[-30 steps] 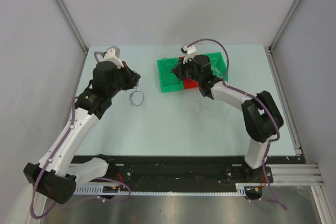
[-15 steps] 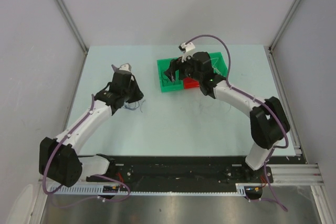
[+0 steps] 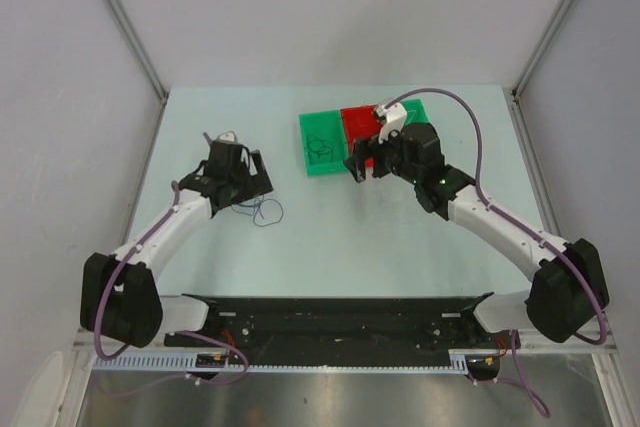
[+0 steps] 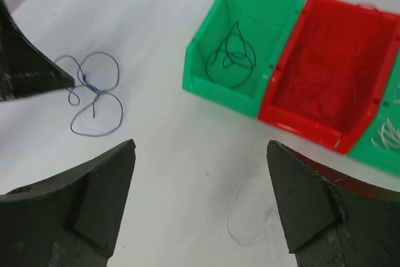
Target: Untangle the cables
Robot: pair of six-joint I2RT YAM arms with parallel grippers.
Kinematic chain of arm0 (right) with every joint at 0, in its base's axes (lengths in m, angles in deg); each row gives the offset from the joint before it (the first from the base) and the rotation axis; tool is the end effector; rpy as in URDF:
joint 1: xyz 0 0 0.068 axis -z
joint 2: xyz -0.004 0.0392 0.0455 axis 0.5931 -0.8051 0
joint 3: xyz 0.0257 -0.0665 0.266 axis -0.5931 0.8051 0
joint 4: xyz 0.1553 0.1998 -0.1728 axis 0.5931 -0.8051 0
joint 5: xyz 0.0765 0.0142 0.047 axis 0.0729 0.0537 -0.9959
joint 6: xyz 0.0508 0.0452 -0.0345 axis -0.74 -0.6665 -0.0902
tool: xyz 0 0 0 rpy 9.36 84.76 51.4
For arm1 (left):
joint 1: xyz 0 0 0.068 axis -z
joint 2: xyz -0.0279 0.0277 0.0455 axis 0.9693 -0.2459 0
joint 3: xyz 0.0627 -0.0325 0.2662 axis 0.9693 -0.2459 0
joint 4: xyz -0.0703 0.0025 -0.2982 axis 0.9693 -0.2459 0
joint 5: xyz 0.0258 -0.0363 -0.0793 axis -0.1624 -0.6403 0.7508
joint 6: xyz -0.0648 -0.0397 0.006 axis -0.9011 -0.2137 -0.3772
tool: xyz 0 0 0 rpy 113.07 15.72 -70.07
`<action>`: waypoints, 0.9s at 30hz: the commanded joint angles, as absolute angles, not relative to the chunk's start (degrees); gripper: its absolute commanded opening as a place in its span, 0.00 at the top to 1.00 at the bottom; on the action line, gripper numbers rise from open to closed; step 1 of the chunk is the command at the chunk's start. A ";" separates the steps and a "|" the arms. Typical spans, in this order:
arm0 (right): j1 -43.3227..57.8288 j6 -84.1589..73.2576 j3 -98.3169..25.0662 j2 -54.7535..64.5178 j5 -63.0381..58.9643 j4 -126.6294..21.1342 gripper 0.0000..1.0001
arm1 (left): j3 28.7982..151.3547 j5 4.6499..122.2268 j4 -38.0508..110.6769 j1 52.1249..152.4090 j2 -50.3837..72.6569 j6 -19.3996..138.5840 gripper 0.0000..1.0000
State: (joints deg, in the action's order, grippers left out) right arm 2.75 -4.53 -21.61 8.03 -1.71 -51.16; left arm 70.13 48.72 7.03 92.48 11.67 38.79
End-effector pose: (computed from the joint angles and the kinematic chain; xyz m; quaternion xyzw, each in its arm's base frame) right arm 0.3235 0.2249 0.3057 -0.2285 0.7663 0.2503 0.5458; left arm 0.3206 -0.0888 0.2081 -0.1470 0.9263 -0.0943 0.3338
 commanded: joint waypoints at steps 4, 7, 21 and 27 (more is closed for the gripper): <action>3.42 -2.24 -16.63 12.92 0.50 -54.44 0.00 | 65.98 45.86 7.84 86.85 10.98 39.97 0.00; 3.86 -2.68 -15.31 14.94 1.65 -53.39 0.00 | 66.95 48.14 9.76 85.96 5.88 40.59 0.00; 5.97 -1.36 -11.00 23.38 3.67 -50.65 0.00 | 74.42 54.56 13.91 88.33 -11.10 43.49 0.14; 6.50 -1.27 -10.39 24.70 4.64 -50.92 0.00 | 74.42 49.39 13.03 90.79 -11.28 43.84 0.60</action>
